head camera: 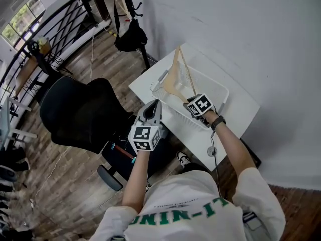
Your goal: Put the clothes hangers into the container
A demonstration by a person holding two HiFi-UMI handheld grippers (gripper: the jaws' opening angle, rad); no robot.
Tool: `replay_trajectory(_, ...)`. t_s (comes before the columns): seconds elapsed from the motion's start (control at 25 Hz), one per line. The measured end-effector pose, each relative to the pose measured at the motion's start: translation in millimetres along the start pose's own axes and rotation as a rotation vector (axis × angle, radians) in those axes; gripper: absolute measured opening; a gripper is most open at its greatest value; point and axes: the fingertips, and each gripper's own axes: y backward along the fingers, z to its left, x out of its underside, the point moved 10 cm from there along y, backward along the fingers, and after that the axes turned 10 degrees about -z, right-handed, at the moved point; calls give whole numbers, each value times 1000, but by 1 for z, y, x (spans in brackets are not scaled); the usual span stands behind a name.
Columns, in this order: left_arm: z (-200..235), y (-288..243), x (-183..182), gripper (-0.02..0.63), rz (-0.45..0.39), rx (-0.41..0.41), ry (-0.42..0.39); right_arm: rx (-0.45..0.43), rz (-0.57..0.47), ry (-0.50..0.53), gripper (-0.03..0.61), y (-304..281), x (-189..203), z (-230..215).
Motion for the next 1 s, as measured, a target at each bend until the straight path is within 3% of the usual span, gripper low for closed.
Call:
replay_trajectory(0.4, 2, 6, 3, 11, 5, -29, 1, -103, 153, -7, 109, -59, 29, -6)
replay_trajectory(0.6, 0, 9, 6, 11, 10, -40, 7, -133, 202, -66, 123, -66, 36, -16)
replay_trajectory(0.76, -6, 10, 10, 11, 12, -42, 8, -35, 150, -35, 244, -57, 33, -22)
replay_trajectory(1.0, -7, 21, 3, 11, -2, -63, -1, -19, 50, 43, 296, -32, 4, -5)
